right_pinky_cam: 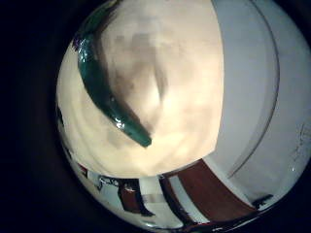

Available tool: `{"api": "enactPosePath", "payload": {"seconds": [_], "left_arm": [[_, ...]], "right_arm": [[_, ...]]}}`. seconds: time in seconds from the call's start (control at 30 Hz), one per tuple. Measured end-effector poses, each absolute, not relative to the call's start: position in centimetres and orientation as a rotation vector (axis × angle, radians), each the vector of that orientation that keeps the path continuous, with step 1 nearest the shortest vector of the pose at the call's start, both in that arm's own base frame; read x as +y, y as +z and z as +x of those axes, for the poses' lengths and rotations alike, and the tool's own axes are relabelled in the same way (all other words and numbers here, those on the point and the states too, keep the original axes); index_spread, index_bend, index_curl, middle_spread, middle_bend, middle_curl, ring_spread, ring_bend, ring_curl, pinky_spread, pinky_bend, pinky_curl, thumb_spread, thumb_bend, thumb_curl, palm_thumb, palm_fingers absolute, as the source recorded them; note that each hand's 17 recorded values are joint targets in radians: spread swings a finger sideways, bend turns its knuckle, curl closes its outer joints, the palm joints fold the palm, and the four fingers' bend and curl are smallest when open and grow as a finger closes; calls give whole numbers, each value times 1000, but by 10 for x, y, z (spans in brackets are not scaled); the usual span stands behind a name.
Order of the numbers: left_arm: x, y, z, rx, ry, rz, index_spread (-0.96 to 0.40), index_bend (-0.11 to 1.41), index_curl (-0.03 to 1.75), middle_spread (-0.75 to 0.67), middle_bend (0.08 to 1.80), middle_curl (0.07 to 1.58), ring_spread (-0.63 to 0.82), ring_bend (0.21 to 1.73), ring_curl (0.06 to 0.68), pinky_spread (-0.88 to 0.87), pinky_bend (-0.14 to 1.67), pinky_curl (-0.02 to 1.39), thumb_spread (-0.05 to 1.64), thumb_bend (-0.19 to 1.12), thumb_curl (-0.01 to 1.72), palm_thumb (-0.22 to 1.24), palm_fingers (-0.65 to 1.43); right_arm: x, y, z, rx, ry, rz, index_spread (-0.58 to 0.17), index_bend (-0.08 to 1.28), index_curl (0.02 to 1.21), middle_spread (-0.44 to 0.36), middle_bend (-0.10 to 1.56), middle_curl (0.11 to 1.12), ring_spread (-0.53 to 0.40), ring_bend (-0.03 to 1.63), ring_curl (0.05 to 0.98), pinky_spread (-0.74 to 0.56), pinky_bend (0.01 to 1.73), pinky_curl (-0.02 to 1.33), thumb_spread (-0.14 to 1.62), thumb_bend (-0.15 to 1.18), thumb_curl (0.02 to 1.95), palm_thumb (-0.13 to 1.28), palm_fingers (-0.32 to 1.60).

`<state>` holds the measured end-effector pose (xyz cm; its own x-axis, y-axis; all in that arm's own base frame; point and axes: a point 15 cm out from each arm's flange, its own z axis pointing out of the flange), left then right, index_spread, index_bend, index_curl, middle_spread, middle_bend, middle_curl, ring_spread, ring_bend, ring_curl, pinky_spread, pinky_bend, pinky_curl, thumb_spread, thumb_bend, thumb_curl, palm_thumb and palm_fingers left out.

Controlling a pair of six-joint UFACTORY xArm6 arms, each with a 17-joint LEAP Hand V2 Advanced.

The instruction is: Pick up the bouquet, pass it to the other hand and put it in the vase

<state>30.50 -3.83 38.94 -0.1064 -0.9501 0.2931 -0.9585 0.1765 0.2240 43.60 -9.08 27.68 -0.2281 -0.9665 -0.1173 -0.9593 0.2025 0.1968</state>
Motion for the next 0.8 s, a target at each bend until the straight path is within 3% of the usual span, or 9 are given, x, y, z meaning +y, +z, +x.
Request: {"api": "enactPosePath", "payload": {"seconds": [0.8], "left_arm": [[-40,391,305,-2104,38,1794,79,187,389,261,187,300,497,420,199,367,187,274,947,-29,323,452,195]], "right_arm": [[-120,245,406,-2523,-342,1824,-27,144,257,242,248,345,267,502,232,374,330,309,1110,-22,345,629,176]]}}
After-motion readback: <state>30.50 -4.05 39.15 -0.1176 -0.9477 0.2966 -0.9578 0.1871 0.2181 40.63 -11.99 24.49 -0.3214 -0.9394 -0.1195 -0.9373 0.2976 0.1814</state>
